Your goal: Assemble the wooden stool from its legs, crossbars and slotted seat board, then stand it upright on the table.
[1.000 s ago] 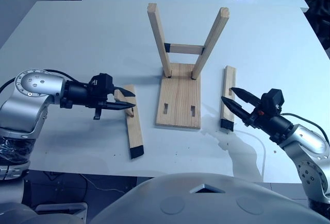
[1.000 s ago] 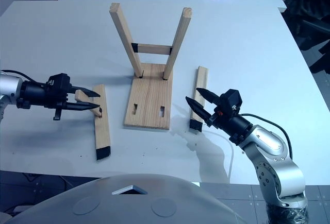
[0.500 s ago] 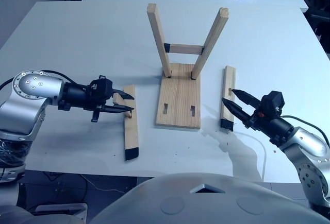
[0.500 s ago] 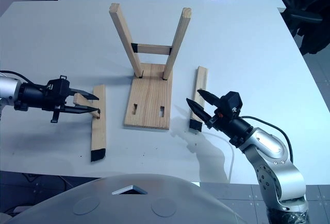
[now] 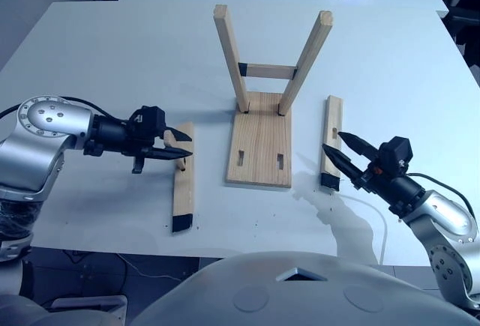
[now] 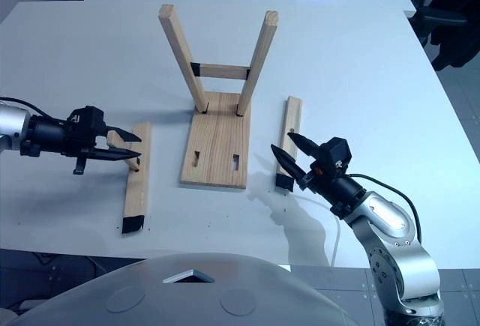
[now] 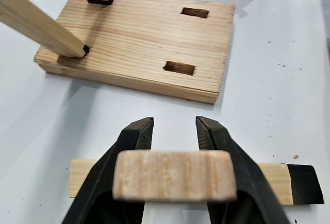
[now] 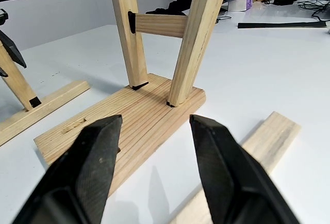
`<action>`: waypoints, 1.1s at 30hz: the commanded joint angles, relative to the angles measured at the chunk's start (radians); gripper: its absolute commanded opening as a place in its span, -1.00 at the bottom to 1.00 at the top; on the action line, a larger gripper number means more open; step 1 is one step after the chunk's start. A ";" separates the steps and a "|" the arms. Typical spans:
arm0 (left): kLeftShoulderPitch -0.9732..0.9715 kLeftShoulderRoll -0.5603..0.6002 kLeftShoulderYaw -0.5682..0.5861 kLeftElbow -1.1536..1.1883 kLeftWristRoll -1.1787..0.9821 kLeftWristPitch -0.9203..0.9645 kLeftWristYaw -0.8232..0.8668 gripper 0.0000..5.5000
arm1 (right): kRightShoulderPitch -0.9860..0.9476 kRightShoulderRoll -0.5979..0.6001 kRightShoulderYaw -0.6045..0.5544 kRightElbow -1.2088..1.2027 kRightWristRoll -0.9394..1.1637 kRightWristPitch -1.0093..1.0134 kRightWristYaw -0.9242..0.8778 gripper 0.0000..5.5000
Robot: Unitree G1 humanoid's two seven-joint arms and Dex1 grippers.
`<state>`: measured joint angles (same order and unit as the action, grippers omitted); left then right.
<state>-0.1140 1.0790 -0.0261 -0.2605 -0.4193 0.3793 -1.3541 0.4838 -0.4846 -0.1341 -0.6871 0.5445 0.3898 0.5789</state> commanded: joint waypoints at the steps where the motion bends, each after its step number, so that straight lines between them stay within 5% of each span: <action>1: 0.090 -0.026 0.024 0.016 -0.014 -0.051 -0.013 -0.52 | -0.031 -0.025 -0.025 0.013 0.004 0.000 0.013 -0.12; 13: 0.173 -0.052 -0.078 0.245 0.147 -0.379 -0.017 -0.52 | -0.091 -0.078 -0.026 0.045 0.010 0.029 0.059 -0.12; 33: 0.006 -0.087 -0.174 0.328 0.101 -0.199 -0.049 -0.52 | -0.121 -0.110 0.014 0.067 -0.039 0.030 0.072 -0.12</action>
<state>-0.1852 1.0197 -0.1302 0.0271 -0.3889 0.1248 -1.4158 0.3746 -0.5718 -0.1217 -0.6261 0.5248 0.4087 0.6452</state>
